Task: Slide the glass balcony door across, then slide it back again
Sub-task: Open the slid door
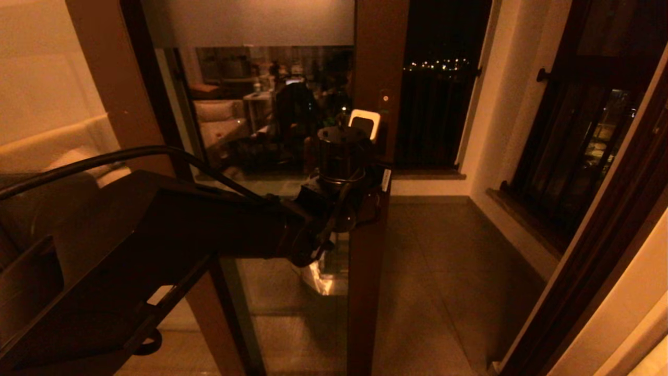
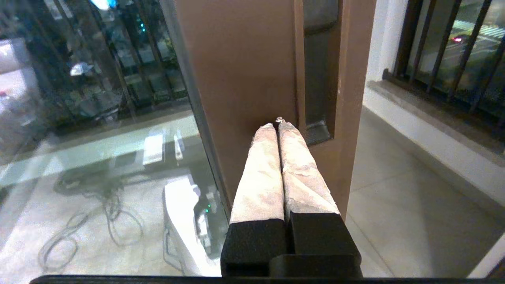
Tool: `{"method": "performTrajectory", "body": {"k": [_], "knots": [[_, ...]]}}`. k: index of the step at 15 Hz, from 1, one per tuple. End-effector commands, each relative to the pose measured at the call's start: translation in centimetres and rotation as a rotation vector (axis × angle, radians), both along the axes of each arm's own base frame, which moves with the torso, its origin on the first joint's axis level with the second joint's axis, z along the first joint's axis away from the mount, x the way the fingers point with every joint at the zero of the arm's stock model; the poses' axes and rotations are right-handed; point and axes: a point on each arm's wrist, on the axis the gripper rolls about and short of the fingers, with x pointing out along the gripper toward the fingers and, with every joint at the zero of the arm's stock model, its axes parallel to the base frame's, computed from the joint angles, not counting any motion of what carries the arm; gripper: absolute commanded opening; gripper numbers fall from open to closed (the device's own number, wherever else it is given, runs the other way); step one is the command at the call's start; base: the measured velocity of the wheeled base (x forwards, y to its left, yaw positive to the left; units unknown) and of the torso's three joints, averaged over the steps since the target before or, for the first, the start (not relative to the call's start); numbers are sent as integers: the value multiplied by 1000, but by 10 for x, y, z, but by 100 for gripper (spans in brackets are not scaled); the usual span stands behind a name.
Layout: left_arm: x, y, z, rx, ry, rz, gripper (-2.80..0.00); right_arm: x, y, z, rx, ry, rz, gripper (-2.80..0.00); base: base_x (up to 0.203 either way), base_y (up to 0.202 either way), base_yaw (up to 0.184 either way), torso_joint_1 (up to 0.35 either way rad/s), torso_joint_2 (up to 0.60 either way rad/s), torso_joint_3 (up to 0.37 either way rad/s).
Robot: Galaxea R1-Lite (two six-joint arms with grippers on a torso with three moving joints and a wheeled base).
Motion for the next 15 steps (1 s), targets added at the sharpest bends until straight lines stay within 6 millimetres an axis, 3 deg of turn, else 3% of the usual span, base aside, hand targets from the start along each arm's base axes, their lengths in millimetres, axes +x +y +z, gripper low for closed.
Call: {"method": "performTrajectory", "body": {"k": [1,6,11,15], "knots": [[-2,1,7,-12,-15,-4,-280,0,0,0,-1,1,1,-280,0,0,0,0,0,0],[-4,3,10,-25,-14,12,-280,0,0,0,-1,2,1,-280,0,0,0,0,0,0],[-38,0,17,-7,10,-56,-280,0,0,0,-1,1,1,-280,0,0,0,0,0,0],[-47,-13,35,-51,-33,-88,-280,0,0,0,-1,1,1,-280,0,0,0,0,0,0]]}}
